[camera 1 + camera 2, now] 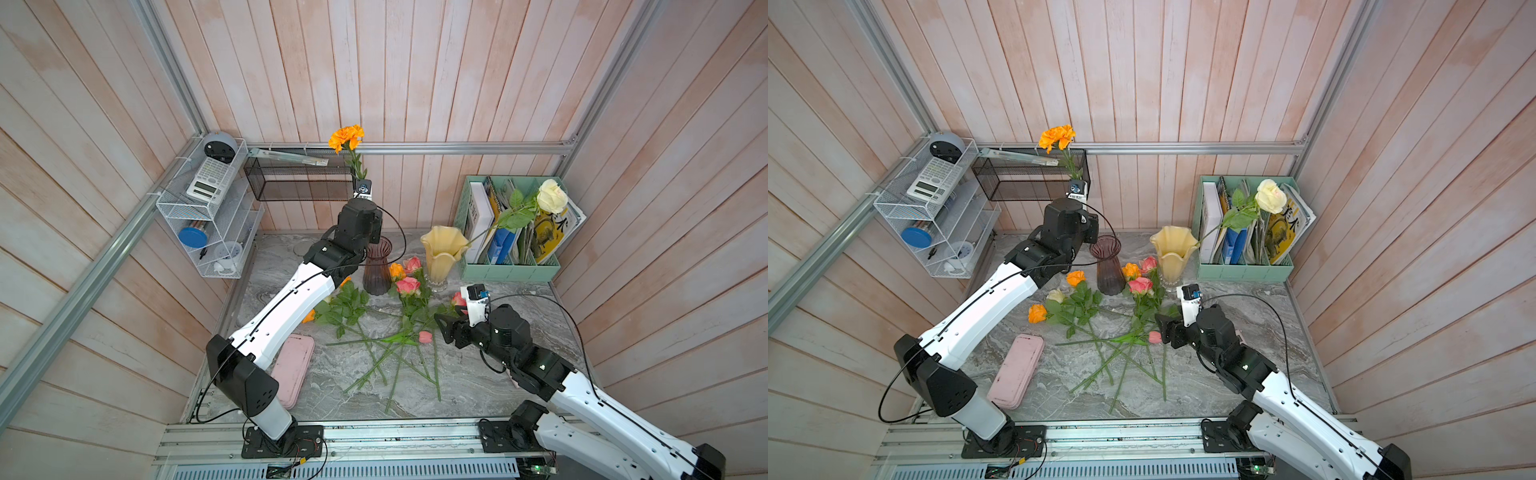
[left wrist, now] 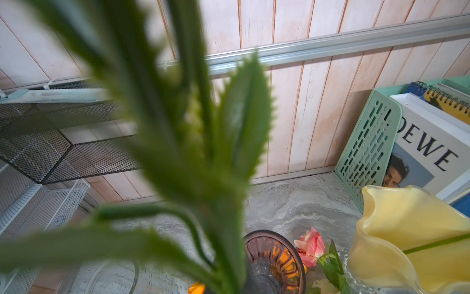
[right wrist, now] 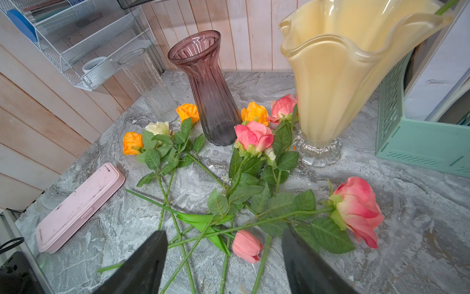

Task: Arrange the flowers in different vases according to their colors
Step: Insert the flower into the vase.

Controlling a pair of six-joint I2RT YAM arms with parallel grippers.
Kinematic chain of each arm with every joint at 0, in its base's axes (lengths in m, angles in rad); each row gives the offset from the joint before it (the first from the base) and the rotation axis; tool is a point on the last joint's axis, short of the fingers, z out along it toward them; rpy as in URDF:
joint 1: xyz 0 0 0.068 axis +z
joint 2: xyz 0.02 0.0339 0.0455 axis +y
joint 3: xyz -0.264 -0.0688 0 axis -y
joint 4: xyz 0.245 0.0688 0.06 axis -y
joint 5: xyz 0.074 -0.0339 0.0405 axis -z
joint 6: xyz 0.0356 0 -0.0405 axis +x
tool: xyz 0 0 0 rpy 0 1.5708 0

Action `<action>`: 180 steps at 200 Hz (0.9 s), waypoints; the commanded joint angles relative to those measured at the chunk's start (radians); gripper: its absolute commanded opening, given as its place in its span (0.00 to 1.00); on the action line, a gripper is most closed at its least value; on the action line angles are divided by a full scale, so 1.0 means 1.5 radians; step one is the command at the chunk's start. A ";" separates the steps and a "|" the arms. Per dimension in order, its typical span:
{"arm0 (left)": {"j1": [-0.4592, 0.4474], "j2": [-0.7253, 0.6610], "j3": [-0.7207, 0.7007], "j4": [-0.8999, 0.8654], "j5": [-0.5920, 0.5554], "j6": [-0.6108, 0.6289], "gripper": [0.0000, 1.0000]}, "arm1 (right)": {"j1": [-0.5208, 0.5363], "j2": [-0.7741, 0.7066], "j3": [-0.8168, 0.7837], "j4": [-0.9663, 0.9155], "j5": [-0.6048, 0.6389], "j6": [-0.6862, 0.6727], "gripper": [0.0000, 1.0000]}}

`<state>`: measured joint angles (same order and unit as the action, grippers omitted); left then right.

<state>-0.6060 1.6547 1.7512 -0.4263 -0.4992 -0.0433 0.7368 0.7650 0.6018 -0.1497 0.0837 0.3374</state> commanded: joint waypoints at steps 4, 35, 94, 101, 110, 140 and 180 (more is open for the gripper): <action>0.002 0.023 0.035 0.031 -0.008 0.023 0.00 | -0.008 -0.001 -0.011 0.018 -0.008 0.005 0.77; 0.002 0.053 0.051 0.047 -0.004 0.036 0.00 | -0.016 -0.003 -0.021 0.023 -0.018 0.007 0.77; 0.005 0.099 0.019 0.135 0.001 0.066 0.00 | -0.032 -0.016 -0.048 0.033 -0.027 0.014 0.77; 0.002 0.101 0.008 0.141 0.004 0.067 0.00 | -0.035 -0.017 -0.052 0.033 -0.027 0.013 0.77; -0.003 0.097 -0.020 0.161 0.000 0.070 0.00 | -0.040 -0.020 -0.056 0.034 -0.030 0.015 0.77; -0.013 0.087 -0.119 0.211 -0.011 0.070 0.00 | -0.051 -0.022 -0.065 0.040 -0.042 0.016 0.77; -0.031 0.072 -0.202 0.250 -0.024 0.060 0.00 | -0.056 -0.020 -0.061 0.044 -0.049 0.014 0.77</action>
<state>-0.6369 1.7859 1.4853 -0.1276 -0.5079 0.0490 0.6590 0.7422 0.5087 -0.1055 0.0280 0.3489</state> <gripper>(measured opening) 0.046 0.772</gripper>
